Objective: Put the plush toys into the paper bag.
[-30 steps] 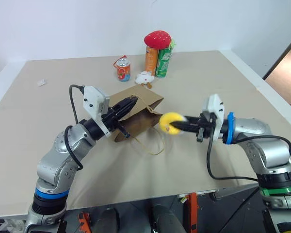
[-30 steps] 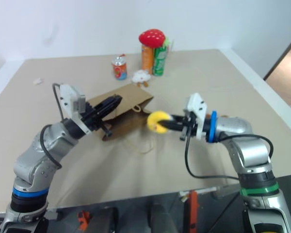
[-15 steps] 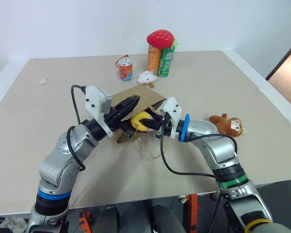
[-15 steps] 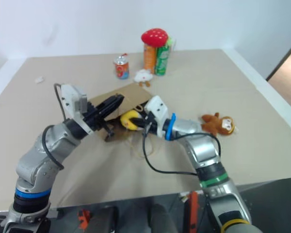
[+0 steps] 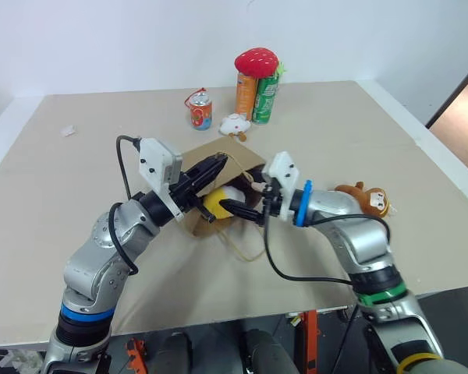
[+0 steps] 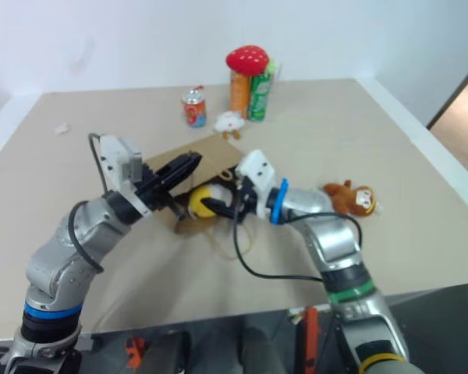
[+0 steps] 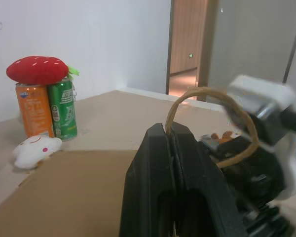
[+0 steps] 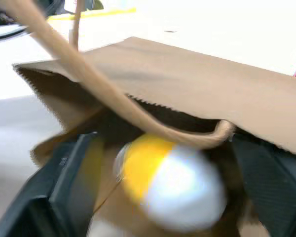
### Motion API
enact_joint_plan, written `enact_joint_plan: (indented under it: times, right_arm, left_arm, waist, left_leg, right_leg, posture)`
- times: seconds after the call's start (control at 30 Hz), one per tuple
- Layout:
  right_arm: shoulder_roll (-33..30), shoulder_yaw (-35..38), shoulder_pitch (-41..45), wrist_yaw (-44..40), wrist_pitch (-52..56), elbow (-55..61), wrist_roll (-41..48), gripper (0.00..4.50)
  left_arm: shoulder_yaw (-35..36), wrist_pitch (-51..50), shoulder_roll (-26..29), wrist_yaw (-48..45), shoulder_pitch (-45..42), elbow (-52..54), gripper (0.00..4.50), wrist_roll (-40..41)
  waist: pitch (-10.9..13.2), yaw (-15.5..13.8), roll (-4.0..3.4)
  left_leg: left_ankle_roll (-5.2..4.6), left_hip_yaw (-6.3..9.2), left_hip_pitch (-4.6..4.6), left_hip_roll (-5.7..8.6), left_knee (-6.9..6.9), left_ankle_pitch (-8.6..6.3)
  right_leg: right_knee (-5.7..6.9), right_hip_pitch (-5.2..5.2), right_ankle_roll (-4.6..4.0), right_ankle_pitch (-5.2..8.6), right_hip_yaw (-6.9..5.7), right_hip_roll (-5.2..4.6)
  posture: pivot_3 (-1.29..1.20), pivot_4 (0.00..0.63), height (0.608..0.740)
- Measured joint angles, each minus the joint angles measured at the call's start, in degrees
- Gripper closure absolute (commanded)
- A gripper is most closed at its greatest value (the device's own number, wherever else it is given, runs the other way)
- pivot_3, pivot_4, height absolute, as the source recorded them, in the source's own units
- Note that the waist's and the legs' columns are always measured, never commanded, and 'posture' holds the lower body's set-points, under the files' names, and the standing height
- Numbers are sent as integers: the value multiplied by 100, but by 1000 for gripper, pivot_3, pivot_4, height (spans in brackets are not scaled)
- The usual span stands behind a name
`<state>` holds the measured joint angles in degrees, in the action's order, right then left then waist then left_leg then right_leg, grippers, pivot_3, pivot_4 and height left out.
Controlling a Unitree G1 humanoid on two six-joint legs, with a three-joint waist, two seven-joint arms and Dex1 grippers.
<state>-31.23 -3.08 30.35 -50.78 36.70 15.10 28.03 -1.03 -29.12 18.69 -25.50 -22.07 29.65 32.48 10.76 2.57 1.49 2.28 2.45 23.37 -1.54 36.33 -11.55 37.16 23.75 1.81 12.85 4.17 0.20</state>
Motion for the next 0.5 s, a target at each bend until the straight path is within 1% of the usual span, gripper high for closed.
enact_joint_plan:
  times: [0.07, 0.1, 0.13, 0.17, 0.2, 0.27, 0.3, 0.33, 0.37, 0.4, 0.5]
  right_arm:
    - [-157, 294, -9, -38, 242, 68, 250, 107]
    - [-303, 616, -18, 11, 410, 11, 381, 107]
    - [-491, 925, -19, 169, 412, -213, 333, 107]
    - [-560, 1048, -25, 247, 402, -339, 280, 107]
    - [-695, 1279, -49, 609, 270, -729, -38, 107]
    - [-821, 1447, -160, 1144, 9, -1191, -511, 107]
    - [-857, 1540, -273, 1554, -141, -1476, -830, 107]
    - [-789, 1694, -401, 2131, -257, -1691, -1143, 107]
    - [-761, 1741, -436, 2281, -297, -1737, -1213, 107]
    - [-595, 1910, -552, 2804, -394, -1977, -1430, 107]
    - [-347, 1965, -595, 3135, -540, -2200, -1514, 107]
  left_arm:
    - [19, 0, 5, -5, -1, -18, 4500, 1]
    - [20, 0, 5, -13, -3, -32, 4500, 5]
    - [23, 0, 6, -20, -3, -45, 4500, 8]
    - [27, 0, 8, -22, -2, -46, 4500, 8]
    - [33, 0, 10, -28, -2, -48, 4500, 10]
    - [33, 0, 10, -37, -2, -49, 4500, 10]
    - [35, 0, 11, -43, -2, -49, 4500, 11]
    - [33, 0, 1, -45, -2, -51, 4500, 11]
    - [32, 0, -2, -46, -2, -51, 4500, 11]
    - [30, 0, -10, -50, -1, -52, 4500, 12]
    - [10, 1, -41, -74, -1, -53, 4500, 12]
  waist:
    - [0, 0, 0]
    - [0, 0, 1]
    - [0, -1, 1]
    - [0, -1, 2]
    - [0, -1, 2]
    - [0, -1, 2]
    - [0, -1, 2]
    - [1, 5, 1]
    - [0, 8, 1]
    - [0, 17, 1]
    - [0, 20, 2]
  left_leg:
    - [0, -1, -1, 0, 0, 0]
    - [0, -2, -1, 1, 0, 0]
    - [0, -3, -1, 1, 1, 0]
    - [0, -4, -1, 2, 2, 0]
    - [0, -5, -1, 3, 2, 0]
    - [0, -10, -1, 3, 2, 0]
    - [-2, -15, -1, 3, 0, -1]
    - [-3, -26, 0, 1, -4, -1]
    - [-4, -31, 0, -1, -5, -2]
    - [-4, -43, -2, -2, -6, -2]
    - [-4, -54, -5, -3, -2, -2]
  right_leg:
    - [0, -1, 0, 0, 0, 0]
    - [0, -1, 0, 0, 1, -1]
    - [-1, -1, -1, 0, 1, -1]
    - [-1, -3, -1, 0, 2, -2]
    - [-1, -3, -1, 0, 2, -2]
    - [-1, -1, -1, 1, 6, -3]
    - [-1, 2, -1, 1, 10, -2]
    - [0, 10, 0, 1, 20, 0]
    - [1, 12, 0, 0, 24, 1]
    - [4, 16, 3, -2, 36, 3]
    - [4, 14, 11, -8, 47, 5]
  posture:
    - [0, 150, 740]
    - [0, 150, 740]
    - [0, 150, 740]
    - [0, 150, 740]
    - [0, 150, 740]
    - [0, 150, 740]
    - [0, 150, 740]
    - [0, 150, 740]
    - [0, 150, 740]
    - [0, 150, 740]
    - [0, 150, 740]
